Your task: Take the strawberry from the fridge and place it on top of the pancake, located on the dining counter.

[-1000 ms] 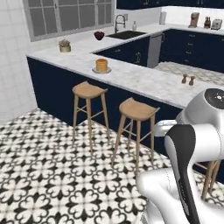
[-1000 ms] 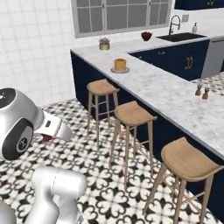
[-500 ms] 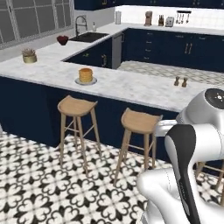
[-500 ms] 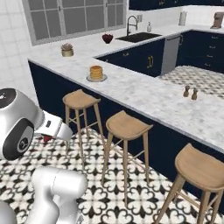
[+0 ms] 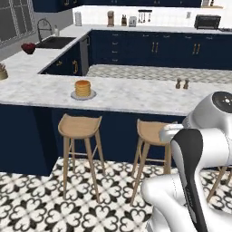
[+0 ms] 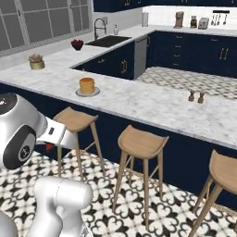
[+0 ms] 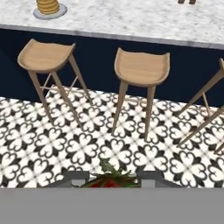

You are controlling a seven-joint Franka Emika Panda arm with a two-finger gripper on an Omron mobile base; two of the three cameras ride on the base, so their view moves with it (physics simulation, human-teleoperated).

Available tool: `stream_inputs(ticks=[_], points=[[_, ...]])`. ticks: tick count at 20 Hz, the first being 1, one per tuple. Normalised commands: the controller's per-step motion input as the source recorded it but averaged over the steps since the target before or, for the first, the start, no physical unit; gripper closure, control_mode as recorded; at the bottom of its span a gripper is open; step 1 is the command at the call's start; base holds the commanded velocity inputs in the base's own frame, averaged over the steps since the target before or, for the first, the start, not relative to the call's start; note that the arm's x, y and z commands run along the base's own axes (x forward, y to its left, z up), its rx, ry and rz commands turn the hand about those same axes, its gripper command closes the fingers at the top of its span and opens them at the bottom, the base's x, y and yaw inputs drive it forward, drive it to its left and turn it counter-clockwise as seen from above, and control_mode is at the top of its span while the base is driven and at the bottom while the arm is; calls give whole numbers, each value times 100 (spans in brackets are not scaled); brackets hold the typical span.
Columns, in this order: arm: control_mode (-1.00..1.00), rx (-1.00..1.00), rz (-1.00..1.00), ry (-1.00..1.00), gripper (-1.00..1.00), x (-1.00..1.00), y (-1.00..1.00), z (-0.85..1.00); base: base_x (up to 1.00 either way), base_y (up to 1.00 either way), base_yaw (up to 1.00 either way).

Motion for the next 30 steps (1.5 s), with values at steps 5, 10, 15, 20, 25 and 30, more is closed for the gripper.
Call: stream_inputs(ticks=[5, 10, 15, 20, 25, 30], points=[[100, 0, 0, 0, 100, 0, 0, 0, 43, 100, -38], [100, 0, 0, 0, 100, 0, 0, 0, 63, 100, -35], [100, 0, 0, 0, 100, 0, 0, 0, 85, 100, -37], [100, 0, 0, 0, 100, 0, 0, 0, 56, 99, -22], [100, 0, 0, 0, 100, 0, 0, 0, 62, 45, -3], [100, 0, 0, 0, 100, 0, 0, 0, -9, -56, 2]])
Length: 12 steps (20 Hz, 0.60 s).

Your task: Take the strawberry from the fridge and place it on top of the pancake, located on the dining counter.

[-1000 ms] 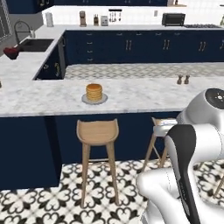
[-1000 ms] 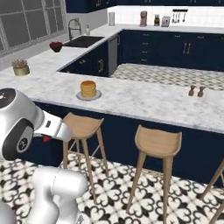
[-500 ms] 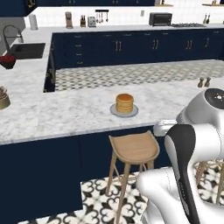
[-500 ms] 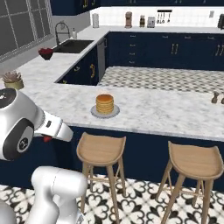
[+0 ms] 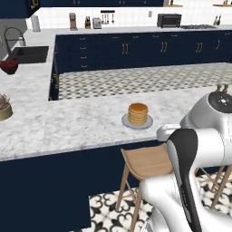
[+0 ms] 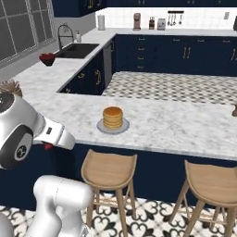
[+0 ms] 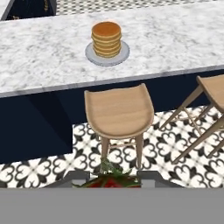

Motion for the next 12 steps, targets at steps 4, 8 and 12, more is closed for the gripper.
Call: stream_inputs(ticks=[4, 8, 12], points=[[100, 0, 0, 0, 100, 0, 0, 0, -3, -52, 5], [100, 0, 0, 0, 100, 0, 0, 0, 21, -16, 4], [100, 0, 0, 0, 100, 0, 0, 0, 51, 15, 0]])
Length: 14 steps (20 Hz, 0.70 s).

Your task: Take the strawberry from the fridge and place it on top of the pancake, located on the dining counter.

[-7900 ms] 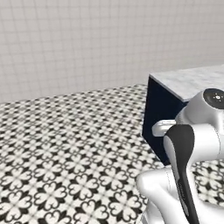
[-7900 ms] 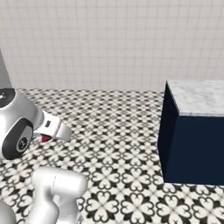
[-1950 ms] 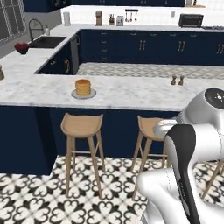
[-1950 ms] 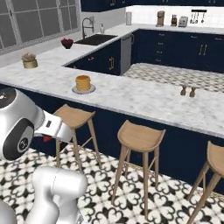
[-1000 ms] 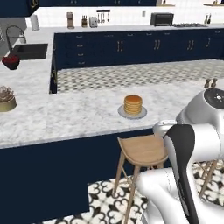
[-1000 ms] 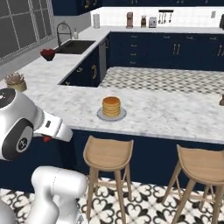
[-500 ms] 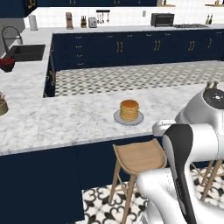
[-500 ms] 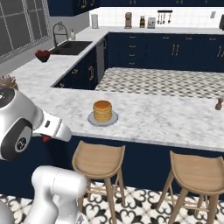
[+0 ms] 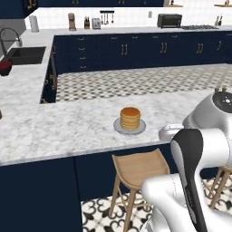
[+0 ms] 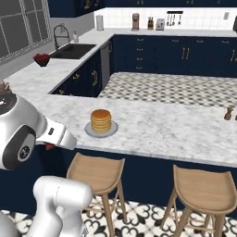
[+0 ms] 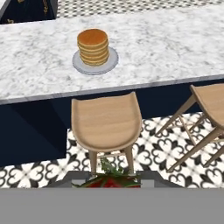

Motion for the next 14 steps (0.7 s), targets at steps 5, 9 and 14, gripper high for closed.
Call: stream_inputs(ticks=[5, 9, 14], points=[[100, 0, 0, 0, 100, 0, 0, 0, 61, 15, 0], [100, 0, 0, 0, 100, 0, 0, 0, 72, 12, 0], [100, 0, 0, 0, 100, 0, 0, 0, 56, 2, 0]])
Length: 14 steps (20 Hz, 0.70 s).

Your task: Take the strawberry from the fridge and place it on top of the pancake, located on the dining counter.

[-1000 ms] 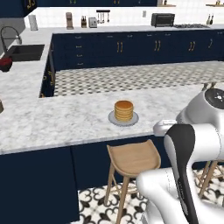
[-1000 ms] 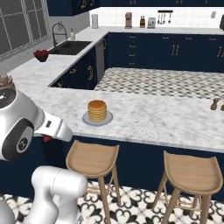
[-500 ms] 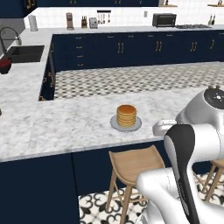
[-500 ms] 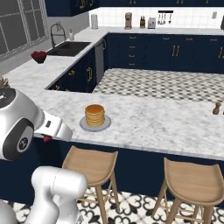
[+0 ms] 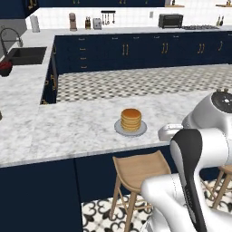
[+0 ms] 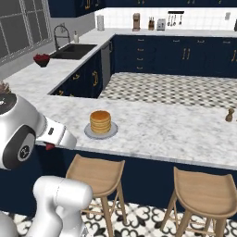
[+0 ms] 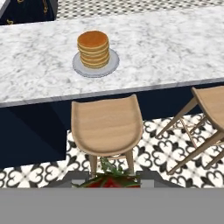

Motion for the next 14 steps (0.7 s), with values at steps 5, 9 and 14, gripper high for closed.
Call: stream_inputs(ticks=[5, 9, 14], points=[[-100, 0, 15, -2, 100, 60, 1, 3, 28, 0, 4], [-100, -2, 26, -3, 100, 100, 0, 33, 0, 0, 0], [-100, -6, 2, 7, 100, 100, 5, 27, 0, 0, 0]])
